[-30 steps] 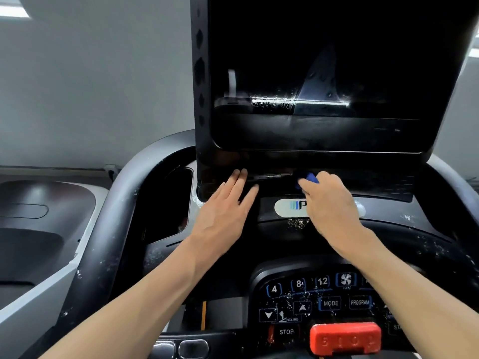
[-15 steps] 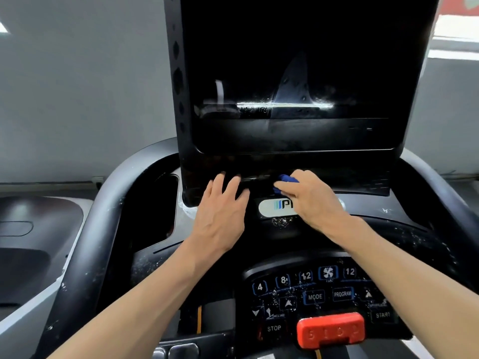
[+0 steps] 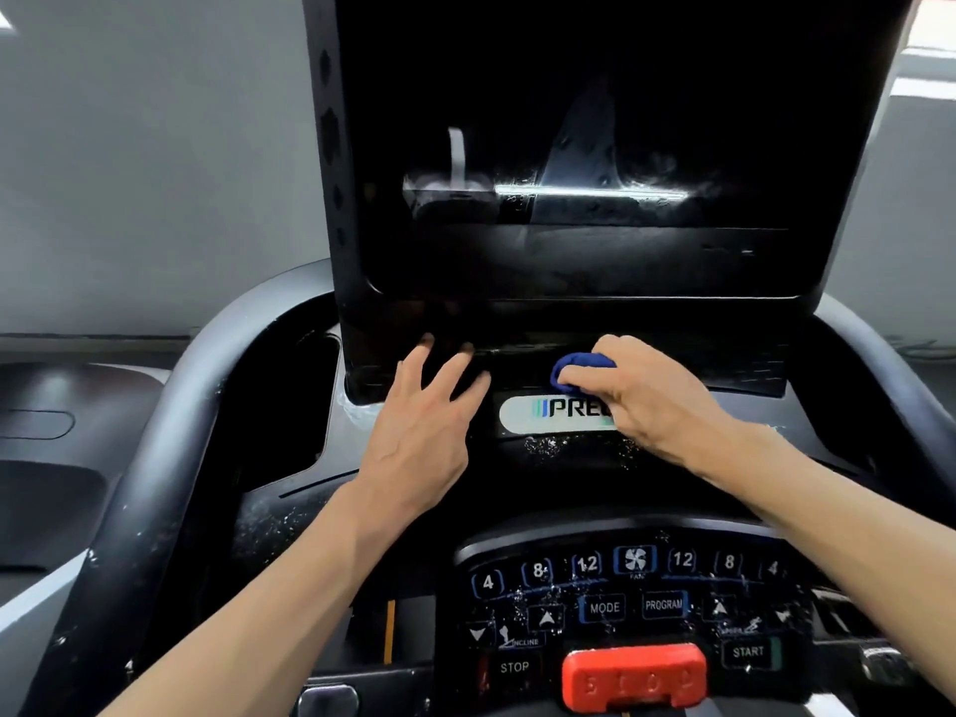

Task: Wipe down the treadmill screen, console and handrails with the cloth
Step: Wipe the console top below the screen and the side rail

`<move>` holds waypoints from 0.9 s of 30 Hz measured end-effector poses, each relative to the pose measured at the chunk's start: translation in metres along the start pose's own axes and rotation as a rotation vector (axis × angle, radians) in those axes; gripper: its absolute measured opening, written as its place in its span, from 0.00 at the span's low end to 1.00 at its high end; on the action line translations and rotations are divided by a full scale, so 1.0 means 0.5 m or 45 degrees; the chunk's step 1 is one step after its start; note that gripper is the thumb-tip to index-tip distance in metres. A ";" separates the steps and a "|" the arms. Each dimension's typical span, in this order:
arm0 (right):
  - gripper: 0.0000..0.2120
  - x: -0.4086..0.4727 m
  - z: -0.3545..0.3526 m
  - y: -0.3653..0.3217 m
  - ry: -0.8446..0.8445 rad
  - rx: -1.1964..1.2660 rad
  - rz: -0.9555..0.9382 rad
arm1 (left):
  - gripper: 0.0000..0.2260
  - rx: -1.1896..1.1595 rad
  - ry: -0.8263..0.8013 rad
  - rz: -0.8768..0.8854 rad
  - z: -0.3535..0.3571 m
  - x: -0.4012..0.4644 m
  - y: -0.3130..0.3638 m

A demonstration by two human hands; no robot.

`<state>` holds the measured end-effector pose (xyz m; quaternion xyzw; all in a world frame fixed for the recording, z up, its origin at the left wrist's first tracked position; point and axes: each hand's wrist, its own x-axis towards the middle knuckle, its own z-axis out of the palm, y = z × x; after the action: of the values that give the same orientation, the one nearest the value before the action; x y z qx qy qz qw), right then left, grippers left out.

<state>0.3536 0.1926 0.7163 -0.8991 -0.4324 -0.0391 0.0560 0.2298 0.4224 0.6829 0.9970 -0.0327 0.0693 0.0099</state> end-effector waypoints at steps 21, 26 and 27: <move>0.12 0.083 0.031 -0.225 -0.032 -0.145 0.175 | 0.27 -0.326 -0.004 -0.213 -0.006 -0.082 -0.074; 0.19 0.135 0.043 -0.306 -0.117 -0.066 -0.034 | 0.23 -0.372 0.004 -0.299 -0.007 -0.103 -0.095; 0.19 0.125 0.036 -0.286 -0.112 -0.073 -0.040 | 0.22 -0.367 0.009 -0.285 -0.006 -0.105 -0.099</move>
<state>0.2815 0.3320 0.7154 -0.8942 -0.4473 -0.0128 0.0106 0.1807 0.4754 0.6778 0.9824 0.0690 0.0659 0.1603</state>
